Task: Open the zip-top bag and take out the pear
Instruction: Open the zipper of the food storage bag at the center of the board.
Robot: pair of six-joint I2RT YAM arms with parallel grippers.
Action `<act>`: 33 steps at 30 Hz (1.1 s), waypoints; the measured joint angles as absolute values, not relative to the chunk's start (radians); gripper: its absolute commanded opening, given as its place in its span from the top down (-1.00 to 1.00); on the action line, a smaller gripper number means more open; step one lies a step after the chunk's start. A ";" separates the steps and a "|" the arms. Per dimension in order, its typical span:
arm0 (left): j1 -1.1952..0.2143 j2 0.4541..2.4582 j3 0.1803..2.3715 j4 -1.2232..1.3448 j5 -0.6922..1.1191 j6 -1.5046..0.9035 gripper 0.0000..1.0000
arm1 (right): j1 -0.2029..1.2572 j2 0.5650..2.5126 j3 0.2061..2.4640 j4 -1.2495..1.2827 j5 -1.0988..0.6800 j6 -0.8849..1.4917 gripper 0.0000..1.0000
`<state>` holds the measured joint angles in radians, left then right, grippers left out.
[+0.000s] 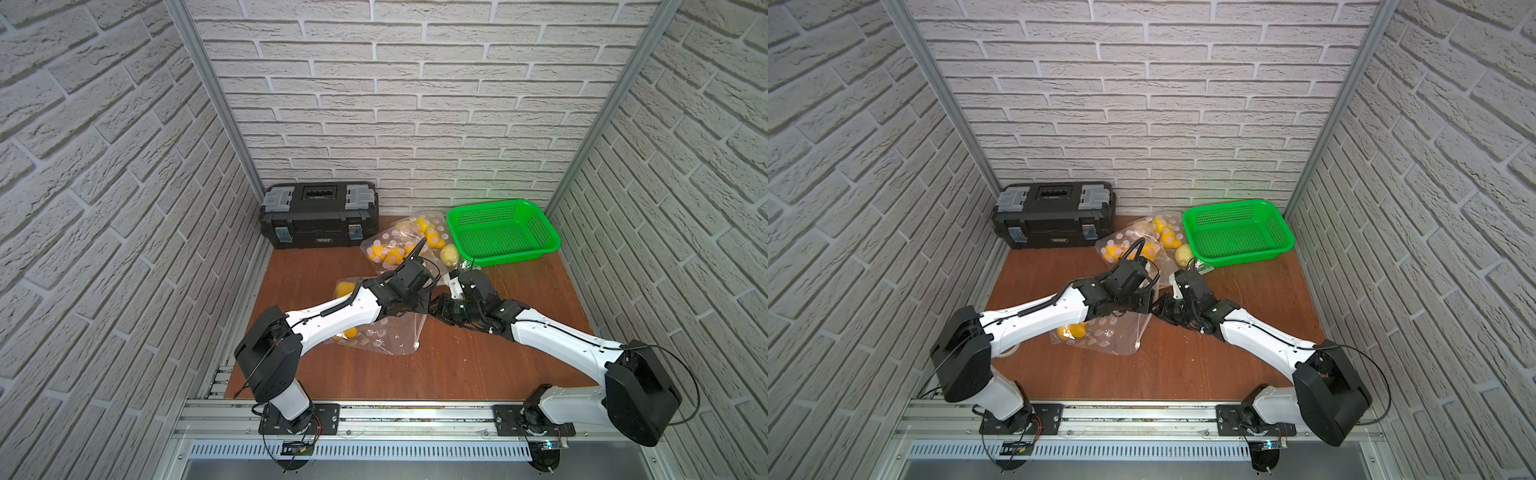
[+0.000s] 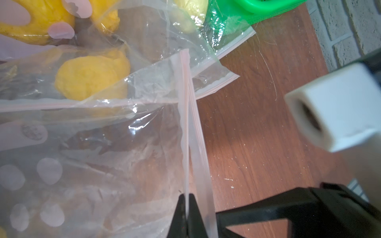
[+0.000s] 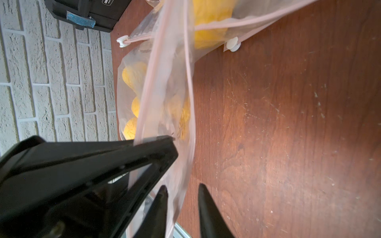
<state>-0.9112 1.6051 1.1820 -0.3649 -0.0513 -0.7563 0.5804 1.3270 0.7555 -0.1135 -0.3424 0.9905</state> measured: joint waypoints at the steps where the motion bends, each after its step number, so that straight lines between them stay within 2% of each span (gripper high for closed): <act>1: -0.912 1.604 1.182 -0.365 -0.057 -0.756 1.00 | 0.580 1.332 0.756 -0.112 -0.337 0.992 0.73; 4: -0.913 1.592 1.182 -0.366 -0.073 -0.756 1.00 | 0.581 1.336 0.756 -0.111 -0.326 0.985 0.93; 5: -0.914 1.586 1.183 -0.369 -0.080 -0.753 1.00 | 0.581 1.336 0.756 -0.115 -0.318 0.986 0.94; 24: -0.995 1.492 1.335 -0.714 -0.251 -0.683 1.00 | 0.568 1.245 0.657 -0.352 -0.123 0.905 0.94; 26: -0.998 1.499 1.349 -0.717 -0.253 -0.681 1.00 | 0.568 1.236 0.657 -0.367 -0.112 0.901 0.84; 29: -0.999 1.514 1.365 -0.709 -0.251 -0.677 1.00 | 0.567 1.203 0.669 -0.416 -0.107 0.895 0.39; 31: -0.999 1.531 1.372 -0.697 -0.249 -0.676 1.00 | 0.566 1.165 0.693 -0.471 -0.107 0.887 0.15; 33: -0.999 1.548 1.372 -0.678 -0.246 -0.677 1.00 | 0.566 1.124 0.726 -0.521 -0.111 0.881 0.10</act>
<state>-0.9993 1.5482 1.3716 -0.6785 -0.2459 -0.6765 0.5663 1.1244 0.7261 -0.5213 -0.1112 0.8814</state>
